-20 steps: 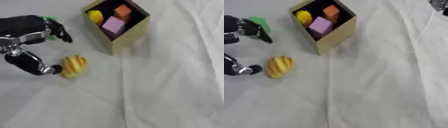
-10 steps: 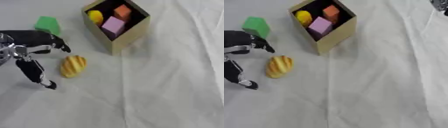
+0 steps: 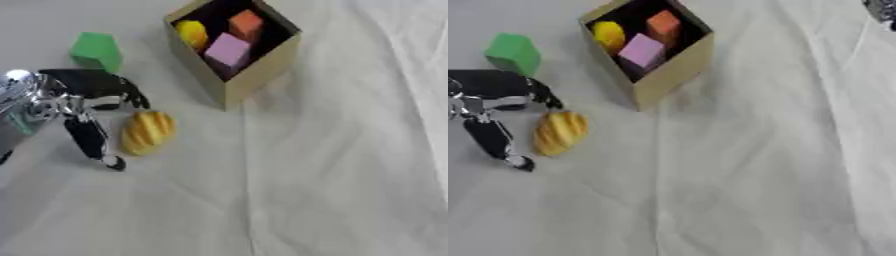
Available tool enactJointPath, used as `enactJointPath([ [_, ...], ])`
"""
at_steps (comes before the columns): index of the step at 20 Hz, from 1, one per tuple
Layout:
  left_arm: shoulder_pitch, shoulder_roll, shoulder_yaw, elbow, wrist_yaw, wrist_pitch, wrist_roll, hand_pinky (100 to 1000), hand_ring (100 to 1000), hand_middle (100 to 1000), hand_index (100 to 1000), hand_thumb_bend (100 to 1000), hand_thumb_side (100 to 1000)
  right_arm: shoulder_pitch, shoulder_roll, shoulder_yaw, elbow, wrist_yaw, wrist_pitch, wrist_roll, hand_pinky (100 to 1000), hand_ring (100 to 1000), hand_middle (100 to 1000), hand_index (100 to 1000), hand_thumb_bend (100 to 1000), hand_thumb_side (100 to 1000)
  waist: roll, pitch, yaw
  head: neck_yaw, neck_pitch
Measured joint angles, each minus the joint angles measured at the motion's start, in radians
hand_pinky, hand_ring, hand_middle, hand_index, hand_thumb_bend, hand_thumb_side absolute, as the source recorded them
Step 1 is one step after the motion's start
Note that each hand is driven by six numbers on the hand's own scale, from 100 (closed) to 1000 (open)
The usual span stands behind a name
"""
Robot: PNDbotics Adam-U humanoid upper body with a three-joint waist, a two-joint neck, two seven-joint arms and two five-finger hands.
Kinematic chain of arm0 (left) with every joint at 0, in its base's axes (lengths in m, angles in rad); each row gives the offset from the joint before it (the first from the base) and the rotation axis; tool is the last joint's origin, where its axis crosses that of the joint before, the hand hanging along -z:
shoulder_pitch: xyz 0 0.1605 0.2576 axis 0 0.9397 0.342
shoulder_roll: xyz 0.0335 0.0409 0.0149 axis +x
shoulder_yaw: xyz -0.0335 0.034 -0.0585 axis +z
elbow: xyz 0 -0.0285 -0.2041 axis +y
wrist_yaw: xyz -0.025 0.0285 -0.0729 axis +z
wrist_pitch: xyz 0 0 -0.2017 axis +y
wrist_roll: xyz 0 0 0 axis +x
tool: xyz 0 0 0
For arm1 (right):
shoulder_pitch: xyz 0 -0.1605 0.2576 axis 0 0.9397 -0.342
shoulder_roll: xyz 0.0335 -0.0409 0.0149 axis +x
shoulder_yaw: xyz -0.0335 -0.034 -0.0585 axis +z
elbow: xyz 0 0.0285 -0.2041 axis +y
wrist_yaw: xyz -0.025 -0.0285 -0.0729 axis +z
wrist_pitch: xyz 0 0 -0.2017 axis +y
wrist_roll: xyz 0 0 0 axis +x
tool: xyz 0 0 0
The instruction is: Pick up objects on the table and place them in the box.
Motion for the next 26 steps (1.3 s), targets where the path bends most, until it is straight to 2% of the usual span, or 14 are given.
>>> enactJointPath([
  [4, -0.003, -0.008, 0.000, 0.004, 0.015, 0.013, 0.044, 801, 757, 690, 798, 522, 456, 0.000, 0.000, 0.000, 0.004, 0.000, 0.000, 0.000, 898, 825, 691, 886, 100, 649, 0.001, 0.000, -0.001, 0.000, 0.000],
  [6, -0.003, -0.008, 0.001, -0.001, 0.029, 0.024, 0.055, 799, 754, 685, 790, 521, 468, 0.000, 0.000, 0.000, 0.006, 0.000, 0.000, 0.000, 898, 825, 690, 886, 100, 650, 0.001, 0.000, -0.001, 0.000, 0.000],
  [11, -0.018, -0.015, 0.002, -0.006, 0.028, 0.045, 0.064, 745, 686, 598, 677, 423, 389, 0.000, 0.001, 0.000, 0.009, -0.001, 0.000, 0.000, 898, 825, 691, 886, 100, 653, 0.001, 0.000, -0.001, 0.000, 0.000],
  [14, -0.030, -0.032, -0.005, 0.019, 0.004, 0.038, 0.062, 693, 611, 505, 552, 290, 233, 0.000, 0.005, 0.000, 0.009, -0.001, -0.001, 0.000, 898, 825, 690, 887, 100, 655, 0.001, 0.000, -0.003, 0.001, -0.001],
  [16, -0.032, -0.041, -0.007, 0.039, -0.013, 0.024, 0.062, 674, 587, 479, 507, 316, 209, 0.002, 0.008, 0.000, 0.009, -0.001, -0.001, 0.000, 898, 825, 690, 888, 100, 656, 0.001, 0.000, -0.006, 0.001, -0.001],
  [20, -0.035, -0.049, -0.006, 0.055, -0.027, 0.001, 0.070, 666, 580, 471, 494, 348, 182, 0.005, 0.008, 0.000, 0.009, -0.004, -0.001, -0.001, 897, 825, 691, 887, 100, 659, 0.002, 0.000, -0.006, 0.001, -0.001],
  [22, -0.033, -0.048, -0.003, 0.049, -0.026, -0.004, 0.077, 668, 583, 478, 510, 330, 178, 0.006, 0.008, 0.000, 0.009, -0.005, -0.001, -0.001, 897, 825, 691, 887, 100, 659, 0.003, 0.000, -0.007, 0.001, -0.001],
  [26, -0.007, -0.021, 0.031, -0.026, -0.012, 0.003, 0.095, 674, 584, 480, 521, 298, 181, 0.007, 0.009, 0.000, 0.010, -0.005, -0.001, -0.001, 898, 825, 692, 887, 100, 654, 0.004, 0.000, -0.007, 0.000, -0.001],
])
